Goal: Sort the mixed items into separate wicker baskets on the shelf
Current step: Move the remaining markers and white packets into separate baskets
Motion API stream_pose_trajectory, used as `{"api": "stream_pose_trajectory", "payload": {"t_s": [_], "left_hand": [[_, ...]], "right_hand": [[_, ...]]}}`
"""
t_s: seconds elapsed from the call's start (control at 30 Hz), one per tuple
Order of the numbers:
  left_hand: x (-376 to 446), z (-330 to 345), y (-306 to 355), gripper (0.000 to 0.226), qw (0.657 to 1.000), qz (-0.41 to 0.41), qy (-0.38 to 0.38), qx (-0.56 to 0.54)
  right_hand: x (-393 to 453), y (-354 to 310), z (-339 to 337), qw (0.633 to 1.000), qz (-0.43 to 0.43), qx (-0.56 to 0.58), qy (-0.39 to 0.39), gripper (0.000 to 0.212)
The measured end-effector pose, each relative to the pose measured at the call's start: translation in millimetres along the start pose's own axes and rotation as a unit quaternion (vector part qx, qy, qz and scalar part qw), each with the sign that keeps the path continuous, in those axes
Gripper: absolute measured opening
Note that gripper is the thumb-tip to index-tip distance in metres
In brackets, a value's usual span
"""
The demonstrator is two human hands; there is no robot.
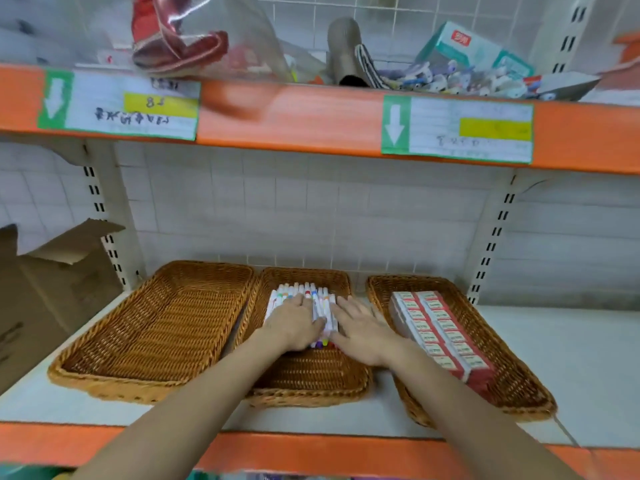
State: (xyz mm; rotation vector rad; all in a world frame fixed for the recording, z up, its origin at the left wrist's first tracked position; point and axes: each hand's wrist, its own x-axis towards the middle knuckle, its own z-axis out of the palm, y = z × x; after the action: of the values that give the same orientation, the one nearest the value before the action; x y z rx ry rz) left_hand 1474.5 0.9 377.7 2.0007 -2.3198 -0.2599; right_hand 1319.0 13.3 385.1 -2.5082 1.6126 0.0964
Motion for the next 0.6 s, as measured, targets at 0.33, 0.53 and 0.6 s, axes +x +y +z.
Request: {"api": "stream_pose_trajectory", "payload": {"t_s": [0.33,0.53,0.6], "left_hand": [[-21.4,2.7,50.5,0.072,0.998,0.034,-0.045,-0.001],[-38.5,2.4,113.7,0.074,0.998,0.056,-0.031,0.022],[-46.6,5.8,141.5,0.073,0.997,0.067,-0.028,0.021]], "right_hand": [[-68.1,32.0,-2.3,0.997,0.067,0.036,0.006,0.072],[-126.5,69.1,-0.1,0.995,0.09,0.037,0.03,0.065],[-151.4,87.9,-0.5,0.993,0.105,0.035,0.029,0.065]]}}
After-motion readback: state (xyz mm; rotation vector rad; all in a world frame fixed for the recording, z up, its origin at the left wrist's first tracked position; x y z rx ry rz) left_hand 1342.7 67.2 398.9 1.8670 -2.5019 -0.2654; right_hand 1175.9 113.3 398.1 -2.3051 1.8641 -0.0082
